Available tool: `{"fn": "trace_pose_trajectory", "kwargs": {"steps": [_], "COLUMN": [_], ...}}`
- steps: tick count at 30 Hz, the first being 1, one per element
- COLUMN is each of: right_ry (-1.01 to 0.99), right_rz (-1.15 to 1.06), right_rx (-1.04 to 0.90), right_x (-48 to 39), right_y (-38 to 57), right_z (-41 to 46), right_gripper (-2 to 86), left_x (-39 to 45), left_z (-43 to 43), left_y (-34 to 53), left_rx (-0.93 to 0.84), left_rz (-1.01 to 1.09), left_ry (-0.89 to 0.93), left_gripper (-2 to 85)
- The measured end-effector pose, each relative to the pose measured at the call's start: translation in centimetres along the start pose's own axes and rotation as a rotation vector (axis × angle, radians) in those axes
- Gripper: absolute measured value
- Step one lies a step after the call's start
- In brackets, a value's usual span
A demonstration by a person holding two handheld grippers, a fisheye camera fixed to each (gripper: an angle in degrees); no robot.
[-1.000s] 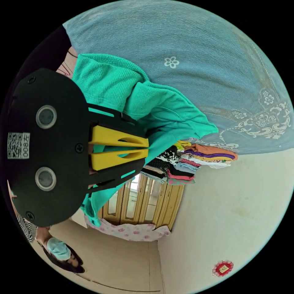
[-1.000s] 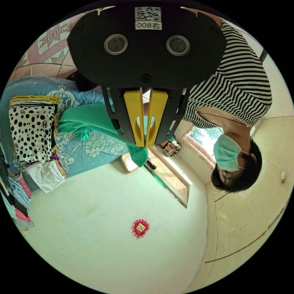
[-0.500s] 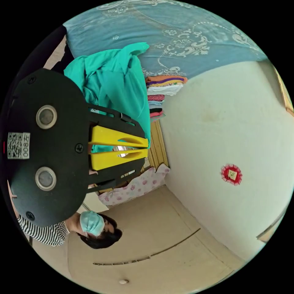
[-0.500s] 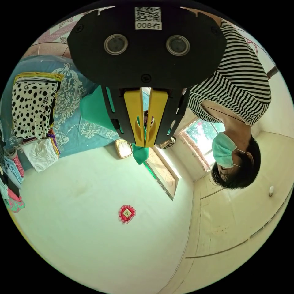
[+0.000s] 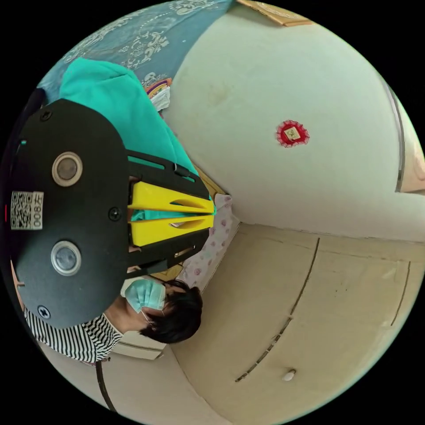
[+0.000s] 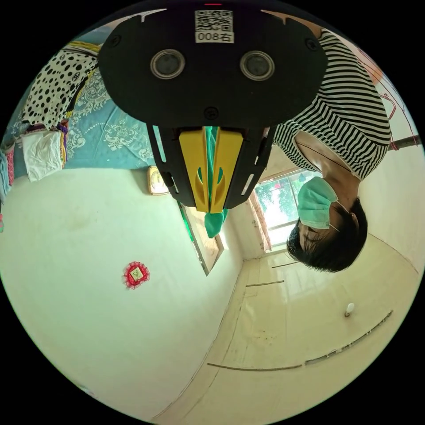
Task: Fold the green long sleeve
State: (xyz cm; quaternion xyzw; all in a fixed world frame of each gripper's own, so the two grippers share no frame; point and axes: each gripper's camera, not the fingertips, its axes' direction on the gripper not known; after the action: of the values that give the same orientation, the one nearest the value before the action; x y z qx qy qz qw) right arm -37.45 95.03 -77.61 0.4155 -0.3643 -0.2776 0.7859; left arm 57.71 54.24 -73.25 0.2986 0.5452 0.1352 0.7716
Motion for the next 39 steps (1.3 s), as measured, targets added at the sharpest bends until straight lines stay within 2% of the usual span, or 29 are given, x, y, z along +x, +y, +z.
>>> {"fn": "trace_pose_trajectory", "kwargs": {"steps": [8,20,30,36,39], "right_ry": [-0.03,-0.091,-0.087,-0.072,-0.019], "right_rz": [-0.094,-0.169,-0.212,-0.16,-0.117], "right_rx": [0.036,0.048,0.043,0.003,-0.046], "right_x": [-2.8,-2.1,3.4,11.9,18.3], "right_y": [-1.3,-1.8,-3.3,-4.8,-5.8], "right_z": [-0.7,1.4,6.0,11.9,15.9], "right_gripper": [0.2,0.2,0.2,0.3,0.3], "left_x": [13.0,22.7,23.3,17.5,11.5], "left_z": [-0.4,-1.5,-2.0,-1.4,-0.9], "left_y": [-5.3,-10.9,-16.5,-21.9,-25.1], "left_rx": [0.04,0.08,0.101,0.09,0.061], "left_rz": [0.217,0.403,0.504,0.472,0.395], "left_ry": [-0.009,-0.051,-0.146,-0.257,-0.352], "left_gripper": [0.5,0.6,0.7,0.6,0.6]}}
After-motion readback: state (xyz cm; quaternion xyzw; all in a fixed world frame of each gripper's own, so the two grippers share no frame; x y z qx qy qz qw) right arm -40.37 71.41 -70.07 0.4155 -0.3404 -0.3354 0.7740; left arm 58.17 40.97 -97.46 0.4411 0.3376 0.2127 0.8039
